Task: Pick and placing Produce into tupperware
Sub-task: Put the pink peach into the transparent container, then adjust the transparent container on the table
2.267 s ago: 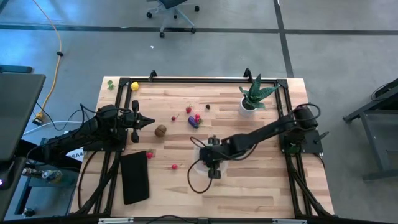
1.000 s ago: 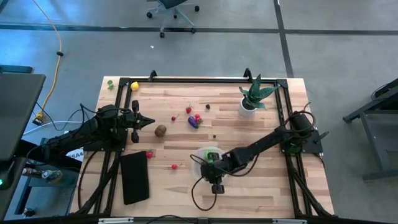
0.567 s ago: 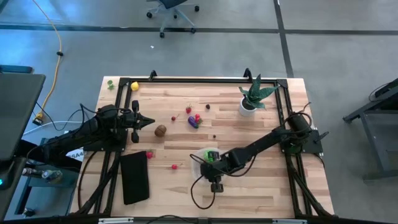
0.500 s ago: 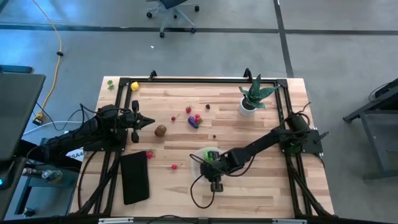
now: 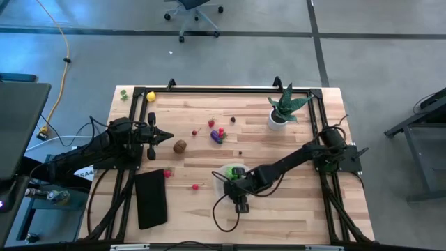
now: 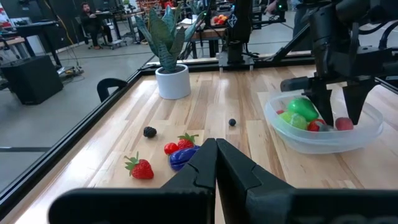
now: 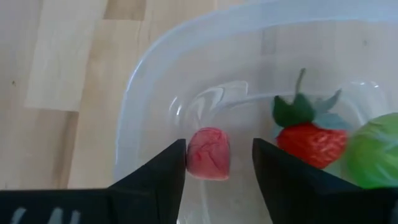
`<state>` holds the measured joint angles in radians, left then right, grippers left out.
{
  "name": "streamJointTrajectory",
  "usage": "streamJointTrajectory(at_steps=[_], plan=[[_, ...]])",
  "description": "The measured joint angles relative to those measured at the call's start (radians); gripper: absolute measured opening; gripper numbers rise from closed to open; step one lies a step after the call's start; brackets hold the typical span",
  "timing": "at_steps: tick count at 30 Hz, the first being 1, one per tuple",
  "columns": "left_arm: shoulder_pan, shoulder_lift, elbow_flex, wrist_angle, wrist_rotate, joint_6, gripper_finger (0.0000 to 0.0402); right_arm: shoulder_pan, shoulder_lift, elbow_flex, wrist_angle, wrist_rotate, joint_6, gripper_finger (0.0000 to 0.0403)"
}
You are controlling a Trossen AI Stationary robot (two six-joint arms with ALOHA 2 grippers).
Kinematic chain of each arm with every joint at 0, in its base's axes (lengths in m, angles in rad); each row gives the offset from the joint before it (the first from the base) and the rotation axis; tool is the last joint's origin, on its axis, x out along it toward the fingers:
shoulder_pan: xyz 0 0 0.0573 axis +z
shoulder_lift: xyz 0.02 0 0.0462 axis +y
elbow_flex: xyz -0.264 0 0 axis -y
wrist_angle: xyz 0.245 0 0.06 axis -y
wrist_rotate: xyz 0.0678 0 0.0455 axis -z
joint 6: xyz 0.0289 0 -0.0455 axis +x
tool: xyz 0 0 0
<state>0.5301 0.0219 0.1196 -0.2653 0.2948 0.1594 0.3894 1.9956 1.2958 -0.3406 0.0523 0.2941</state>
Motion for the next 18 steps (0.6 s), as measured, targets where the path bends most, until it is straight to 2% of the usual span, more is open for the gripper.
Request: streamJointTrajectory(at_steps=[9, 12, 18], plan=[[0.000, 0.000, 0.000, 0.000, 0.000, 0.000, 0.0001, 0.018, -0.028, 0.089, -0.155, 0.110, -0.047, 0.0179], [0.000, 0.000, 0.000, 0.000, 0.000, 0.000, 0.0001, 0.013, -0.028, 0.141, -0.271, 0.153, -0.030, 0.0179], [0.000, 0.000, 0.000, 0.000, 0.000, 0.000, 0.0001, -0.041, -0.028, 0.267, -0.521, 0.305, 0.013, 0.0179]])
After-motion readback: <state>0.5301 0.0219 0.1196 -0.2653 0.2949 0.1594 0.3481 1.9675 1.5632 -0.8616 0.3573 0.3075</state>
